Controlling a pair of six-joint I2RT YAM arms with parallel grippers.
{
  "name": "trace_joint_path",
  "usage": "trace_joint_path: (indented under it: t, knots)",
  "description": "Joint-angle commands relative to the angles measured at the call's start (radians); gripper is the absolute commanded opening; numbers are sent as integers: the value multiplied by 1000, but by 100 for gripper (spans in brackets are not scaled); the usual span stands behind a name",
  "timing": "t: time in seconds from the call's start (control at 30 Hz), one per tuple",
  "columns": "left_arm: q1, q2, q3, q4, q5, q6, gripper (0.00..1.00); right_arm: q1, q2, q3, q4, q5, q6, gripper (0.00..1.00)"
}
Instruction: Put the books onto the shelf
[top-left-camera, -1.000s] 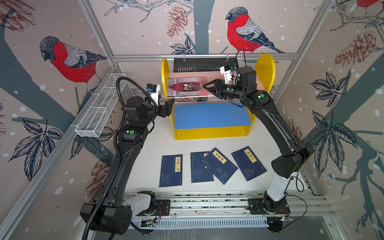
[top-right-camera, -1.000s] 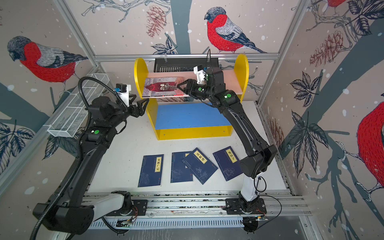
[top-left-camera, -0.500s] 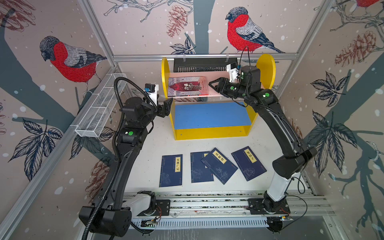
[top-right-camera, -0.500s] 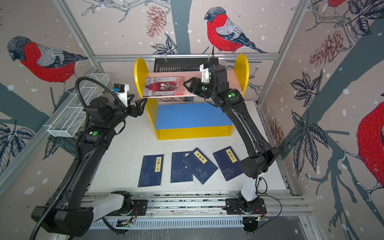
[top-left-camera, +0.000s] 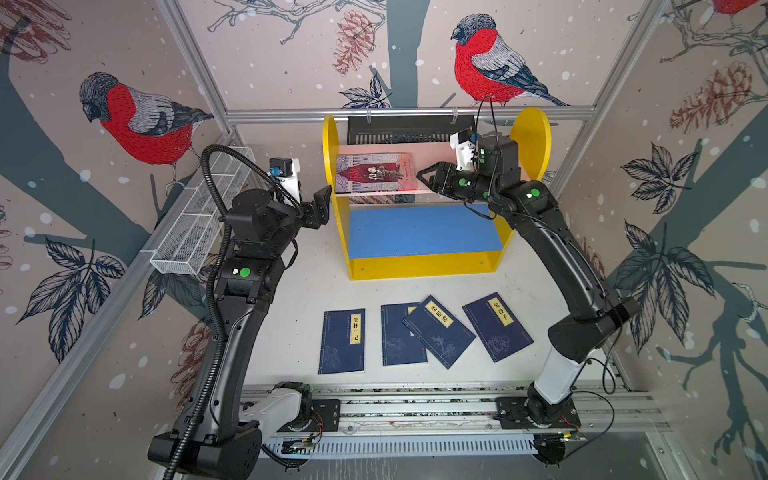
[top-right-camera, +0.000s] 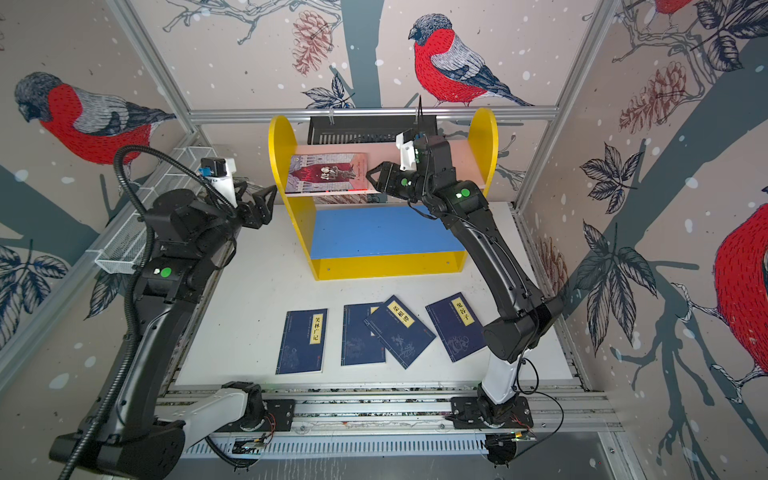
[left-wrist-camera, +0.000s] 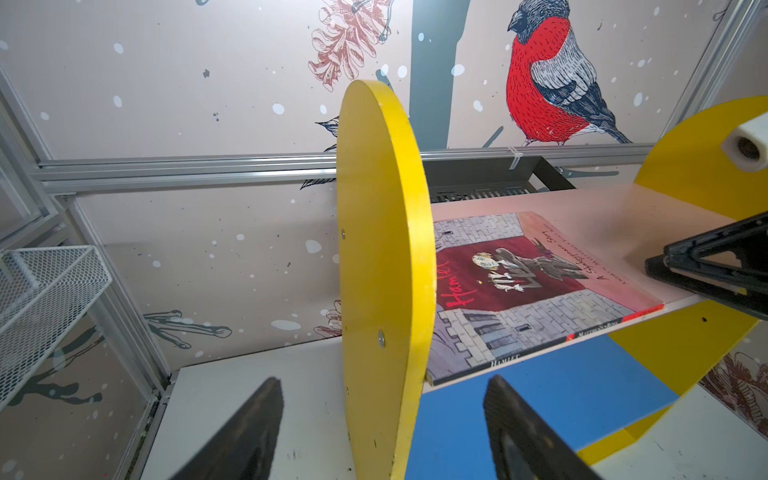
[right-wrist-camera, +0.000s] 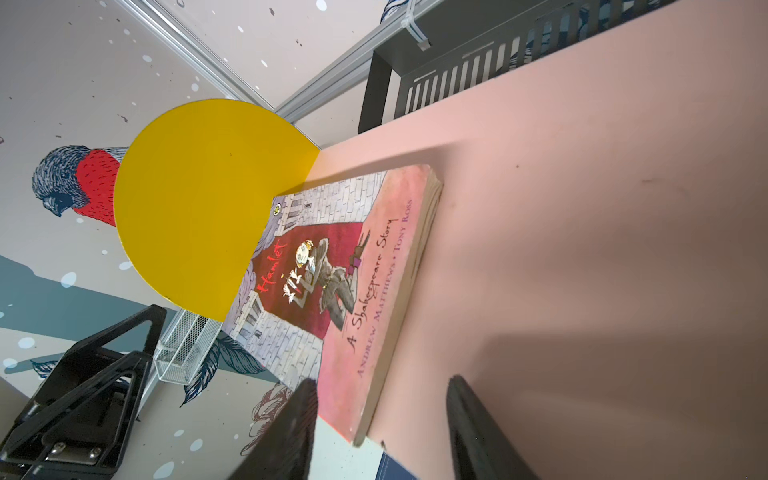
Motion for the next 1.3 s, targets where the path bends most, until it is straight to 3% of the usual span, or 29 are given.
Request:
trace_joint_path:
  t: [0.0,0.83,1.1,1.27]
  knots:
    - [1,5,22,-16,-20,-33,77,5,-5,-10,5,-31,8,52]
    - [1,-3,17,-22,64,-95,77,22,20,-30,65,-149,76,52]
    - [1,-7,25,-25,78,-103,77,19,26,-21,67,-131,76,53]
    - [1,-19,24,-45,85,-106,77,10,5,-11,49,-54,64,54]
